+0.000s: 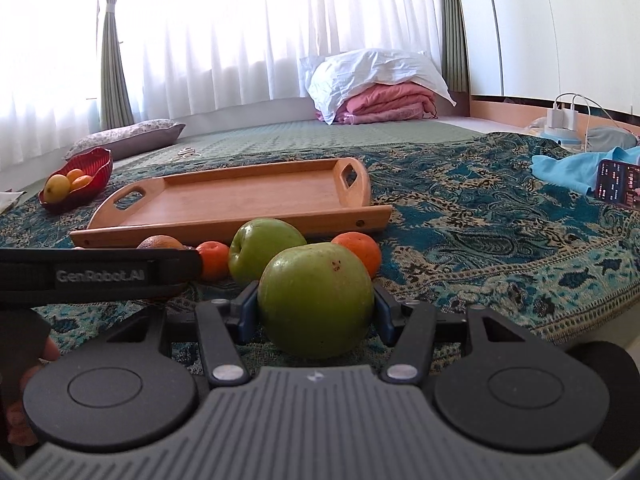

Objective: Organize fruits
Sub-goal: 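Grasp the large green apple with the right tool while the left tool grasps the orange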

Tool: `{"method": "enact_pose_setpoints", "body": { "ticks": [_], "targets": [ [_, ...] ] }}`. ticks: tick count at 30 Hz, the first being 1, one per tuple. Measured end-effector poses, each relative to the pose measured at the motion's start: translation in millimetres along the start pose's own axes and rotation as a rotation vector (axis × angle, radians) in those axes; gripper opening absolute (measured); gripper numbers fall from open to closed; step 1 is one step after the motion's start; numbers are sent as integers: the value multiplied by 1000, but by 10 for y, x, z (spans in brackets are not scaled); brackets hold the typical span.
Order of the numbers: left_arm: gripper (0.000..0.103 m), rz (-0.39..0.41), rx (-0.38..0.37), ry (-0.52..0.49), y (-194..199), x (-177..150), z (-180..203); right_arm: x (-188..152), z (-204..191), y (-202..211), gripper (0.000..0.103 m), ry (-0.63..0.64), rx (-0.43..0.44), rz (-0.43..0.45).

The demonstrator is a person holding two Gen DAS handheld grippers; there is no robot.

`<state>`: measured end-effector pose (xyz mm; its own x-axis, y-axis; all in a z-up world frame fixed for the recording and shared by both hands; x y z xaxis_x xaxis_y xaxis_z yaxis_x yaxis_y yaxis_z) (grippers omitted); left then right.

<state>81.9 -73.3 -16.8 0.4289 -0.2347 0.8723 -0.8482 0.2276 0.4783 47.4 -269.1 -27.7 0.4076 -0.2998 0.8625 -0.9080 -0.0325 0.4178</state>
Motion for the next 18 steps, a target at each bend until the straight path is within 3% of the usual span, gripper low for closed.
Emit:
{"method": "enact_pose_setpoints", "body": {
  "ticks": [9,18],
  "targets": [
    [93,-9,3,5,-162,-13,64,-19,-40,-39,60,11,11,-7],
    [73,-19,-16,26,-264,-26,50,-10,-80,-73,60,19,14,-8]
  ]
}}
Point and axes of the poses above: each gripper's, at about its wrist camera, not at the fingertips, and y roughly against the way its jaws point, z to its right, x to its top, the point moved 7 cm from there along -y, roughly the way its jaws point, and after that the axes turned 12 degrees about -y, right-handed, at the moved point
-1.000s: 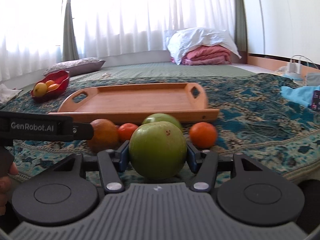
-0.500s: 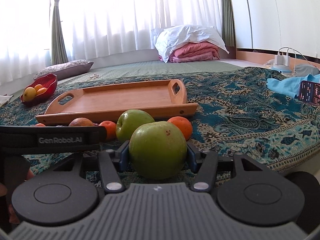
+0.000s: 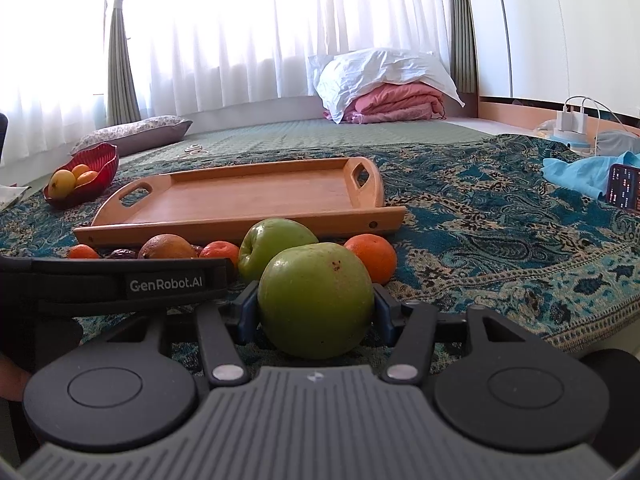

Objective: Organize fruits
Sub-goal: 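Grasp the large green apple with the right tool while the left tool grasps the orange, then carry the green apple and orange onto the wooden tray with both tools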

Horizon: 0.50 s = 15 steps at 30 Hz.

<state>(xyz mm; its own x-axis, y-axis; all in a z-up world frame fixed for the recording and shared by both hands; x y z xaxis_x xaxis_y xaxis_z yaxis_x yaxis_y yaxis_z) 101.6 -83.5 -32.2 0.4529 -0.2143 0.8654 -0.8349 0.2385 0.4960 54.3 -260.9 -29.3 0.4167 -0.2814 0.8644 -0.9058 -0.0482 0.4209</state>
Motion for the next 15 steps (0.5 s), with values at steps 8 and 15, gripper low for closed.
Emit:
{"method": "enact_pose_setpoints", "body": {
  "ticks": [8,15],
  "targets": [
    [49,-2,34,5,32,-9,-82,-3,-47,-13,60,9,8,-2],
    [49,-7,35,22,85,-10,-149,11,-90,-18,60,22,16,1]
  ]
}}
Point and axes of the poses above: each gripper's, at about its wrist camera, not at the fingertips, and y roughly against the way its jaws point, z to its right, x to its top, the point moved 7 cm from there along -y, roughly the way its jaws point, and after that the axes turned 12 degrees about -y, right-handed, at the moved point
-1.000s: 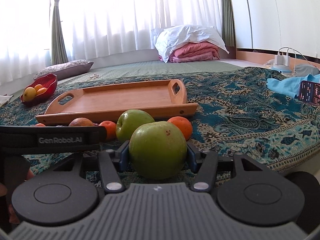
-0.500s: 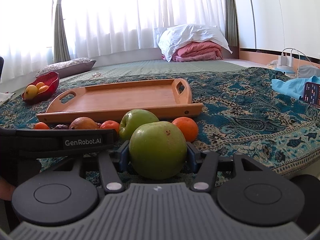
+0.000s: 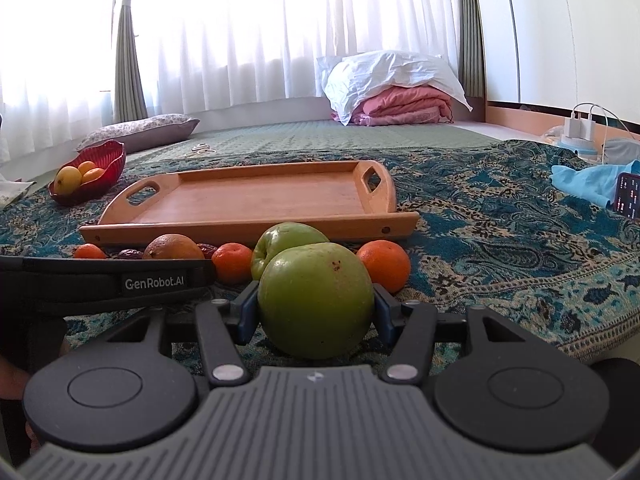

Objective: Organize fruits
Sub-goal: 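Carry the green apple and orange onto the wooden tray with both tools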

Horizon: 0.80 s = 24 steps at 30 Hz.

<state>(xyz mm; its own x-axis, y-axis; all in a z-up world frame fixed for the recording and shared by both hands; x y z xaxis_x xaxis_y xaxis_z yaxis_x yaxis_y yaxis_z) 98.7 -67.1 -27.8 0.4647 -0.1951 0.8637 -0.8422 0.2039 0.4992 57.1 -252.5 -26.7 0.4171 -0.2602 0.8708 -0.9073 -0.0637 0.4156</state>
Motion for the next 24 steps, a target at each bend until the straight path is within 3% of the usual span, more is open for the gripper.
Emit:
{"method": "enact_pose_setpoints", "body": {
  "ticks": [11,24],
  "targets": [
    [49,86,51,-18,262,273,-126,256,-40,56,60,-30,24,50],
    [49,78,85,-8,138,892,-538,998,-133,-296,60,-49,76,61]
  ]
}}
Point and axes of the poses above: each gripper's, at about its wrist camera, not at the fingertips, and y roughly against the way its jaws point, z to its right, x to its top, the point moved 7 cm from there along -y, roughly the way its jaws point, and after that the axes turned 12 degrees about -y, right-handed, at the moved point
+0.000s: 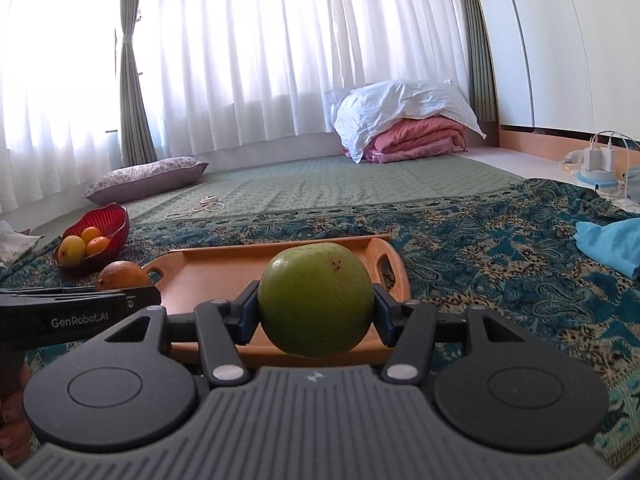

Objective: Organize fruits
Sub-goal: 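Carry the green apple and orange onto the wooden tray with both tools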

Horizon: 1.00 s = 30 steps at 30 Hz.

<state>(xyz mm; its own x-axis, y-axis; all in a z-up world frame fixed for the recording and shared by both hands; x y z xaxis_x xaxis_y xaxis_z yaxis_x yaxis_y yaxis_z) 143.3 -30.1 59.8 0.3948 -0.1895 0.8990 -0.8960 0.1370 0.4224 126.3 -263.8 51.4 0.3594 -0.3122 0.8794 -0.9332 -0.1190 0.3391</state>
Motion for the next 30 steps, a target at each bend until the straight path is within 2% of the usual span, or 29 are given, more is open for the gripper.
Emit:
{"method": "enact_pose_setpoints", "body": {
  "ticks": [5,13,21,30],
  "targets": [
    [49,7,-3,10,-167,223,-148,218,-72,-281,60,-7,19,-26],
    [48,-57,-13,51,-639,395,-348,450,-89,-793,60,-32,29,-104],
    [48,-152,-8,78,-1135,298,-489,335,35,-1326,60,-51,-7,-241],
    [48,-231,4,80,-1458,136,-567,156,171,-1625,60,-97,-36,-343]
  ]
}}
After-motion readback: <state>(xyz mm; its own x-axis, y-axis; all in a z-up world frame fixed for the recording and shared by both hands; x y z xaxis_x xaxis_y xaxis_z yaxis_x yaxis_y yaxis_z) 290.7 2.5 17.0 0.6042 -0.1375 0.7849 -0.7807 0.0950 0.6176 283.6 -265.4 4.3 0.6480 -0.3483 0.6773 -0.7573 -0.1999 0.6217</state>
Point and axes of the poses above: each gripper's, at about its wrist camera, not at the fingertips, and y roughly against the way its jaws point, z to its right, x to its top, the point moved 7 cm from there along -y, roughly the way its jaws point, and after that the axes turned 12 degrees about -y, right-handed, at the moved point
